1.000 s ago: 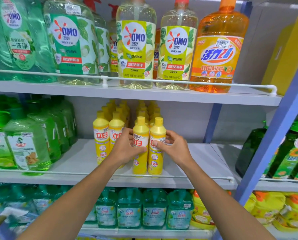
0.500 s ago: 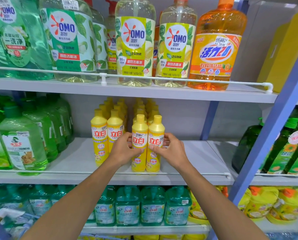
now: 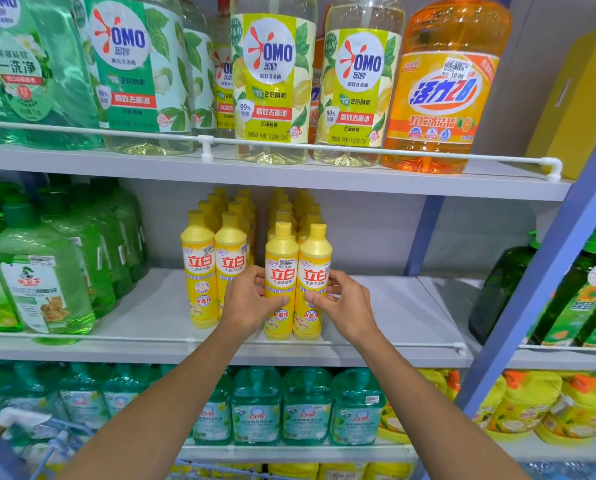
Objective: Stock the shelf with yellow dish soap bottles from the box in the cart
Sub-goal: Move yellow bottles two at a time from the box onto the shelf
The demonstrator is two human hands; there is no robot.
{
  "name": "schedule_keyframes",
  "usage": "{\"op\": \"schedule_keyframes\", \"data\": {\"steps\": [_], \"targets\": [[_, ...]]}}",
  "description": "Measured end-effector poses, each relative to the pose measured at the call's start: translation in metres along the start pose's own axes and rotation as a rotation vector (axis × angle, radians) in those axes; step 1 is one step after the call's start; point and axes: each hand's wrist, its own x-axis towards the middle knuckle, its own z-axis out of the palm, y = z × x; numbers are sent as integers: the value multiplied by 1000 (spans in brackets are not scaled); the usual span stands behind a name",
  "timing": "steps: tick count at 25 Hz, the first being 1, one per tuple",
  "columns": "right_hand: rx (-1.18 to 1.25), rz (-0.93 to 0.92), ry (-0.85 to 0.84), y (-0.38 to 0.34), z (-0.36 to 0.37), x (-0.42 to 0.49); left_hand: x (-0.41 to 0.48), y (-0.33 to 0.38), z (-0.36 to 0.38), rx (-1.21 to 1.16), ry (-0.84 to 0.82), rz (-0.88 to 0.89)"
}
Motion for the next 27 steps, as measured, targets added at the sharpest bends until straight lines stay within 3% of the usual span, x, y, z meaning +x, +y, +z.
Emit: {"op": "schedule_keyframes", "data": {"steps": [5, 15, 18, 22, 27], "targets": [[-4, -2, -1, -1, 0, -1, -7, 1, 8, 33, 78, 19], [-42, 30, -29, -6, -3, -4, -12, 9, 12, 83, 92, -34], [-98, 63, -104, -21, -10, -8, -18, 13, 7, 126, 69, -60], [-307, 119, -162, -44, -22, -36, -45, 12, -17, 403, -62, -18], [-631, 41, -296, -72, -12, -109, -104, 2, -67, 904, -408, 192]]}}
